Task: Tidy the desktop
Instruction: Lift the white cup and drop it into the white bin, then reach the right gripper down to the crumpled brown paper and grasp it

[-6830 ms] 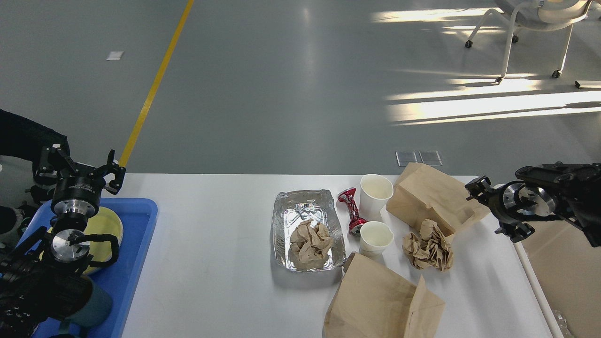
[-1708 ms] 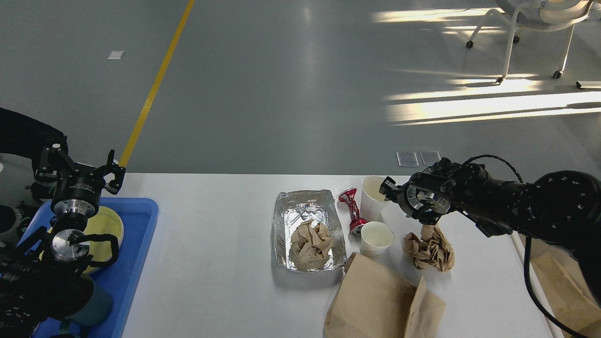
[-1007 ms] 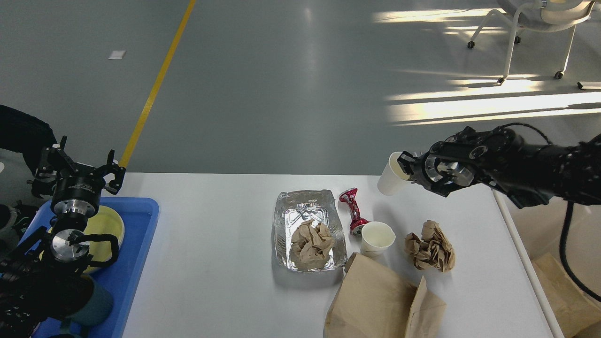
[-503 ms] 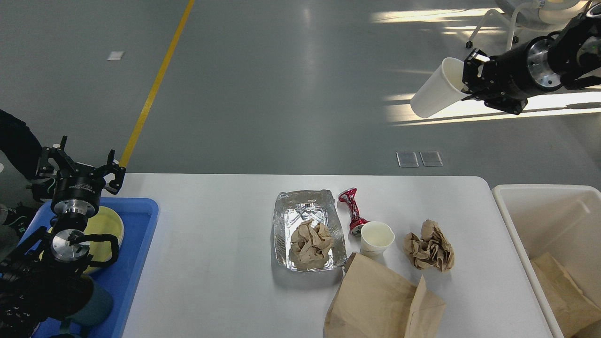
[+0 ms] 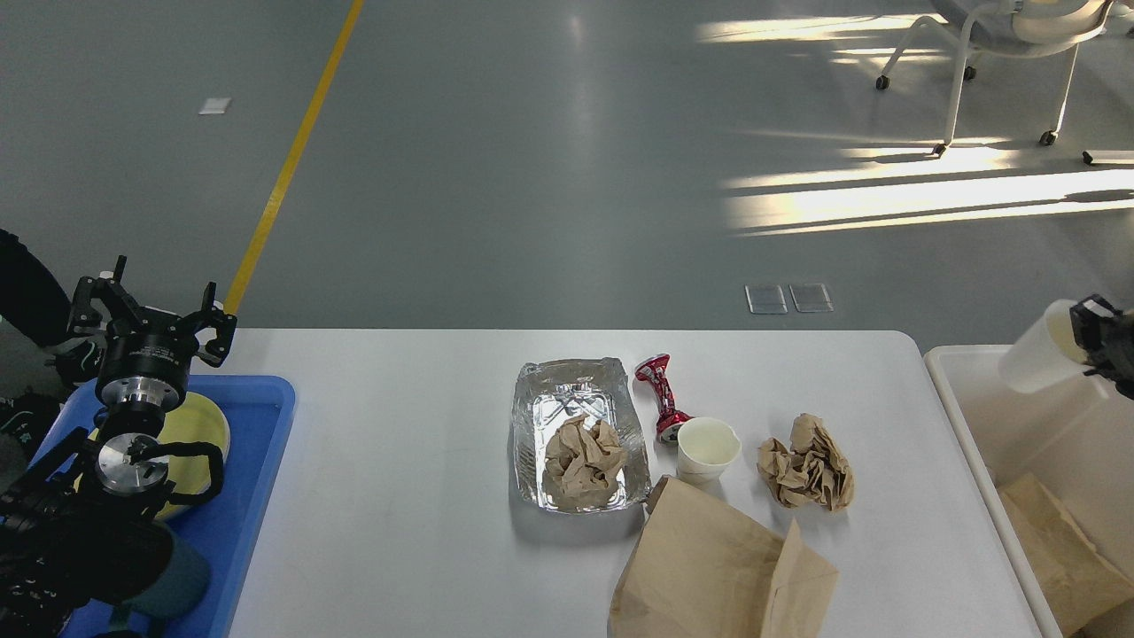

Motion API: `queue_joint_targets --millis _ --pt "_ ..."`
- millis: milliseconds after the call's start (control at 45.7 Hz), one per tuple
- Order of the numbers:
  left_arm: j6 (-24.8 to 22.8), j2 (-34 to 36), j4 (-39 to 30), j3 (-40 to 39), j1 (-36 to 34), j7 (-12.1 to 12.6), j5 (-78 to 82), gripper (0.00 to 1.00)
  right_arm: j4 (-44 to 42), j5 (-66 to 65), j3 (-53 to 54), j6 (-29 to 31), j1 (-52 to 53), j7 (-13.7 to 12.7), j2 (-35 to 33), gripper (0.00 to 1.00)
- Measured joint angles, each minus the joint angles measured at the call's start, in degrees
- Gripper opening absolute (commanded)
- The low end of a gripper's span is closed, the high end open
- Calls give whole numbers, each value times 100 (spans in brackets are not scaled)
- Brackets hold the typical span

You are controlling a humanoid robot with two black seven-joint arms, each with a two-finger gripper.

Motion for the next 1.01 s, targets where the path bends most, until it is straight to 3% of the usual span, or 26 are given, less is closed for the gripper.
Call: queue_joint_targets --millis 66,88,350,525,766,1007 --pt "0 0 0 0 0 0 0 96 -192 1 81 -36 -422 3 9 99" --pt "0 0 0 0 0 0 -1 96 -245 1 120 -53 -536 5 14 100" --pt "0 0 0 0 0 0 0 96 -513 1 580 -291 -1583 10 12 100" --pt "0 0 0 0 0 0 1 96 -438 1 585 -242 -1578 9 15 100" --pt "0 0 0 1 0 0 1 96 257 -37 128 74 -12 -29 103 100" --pt "0 0 0 0 0 0 1 96 1642 -61 -1029 799 2073 -32 1007 100"
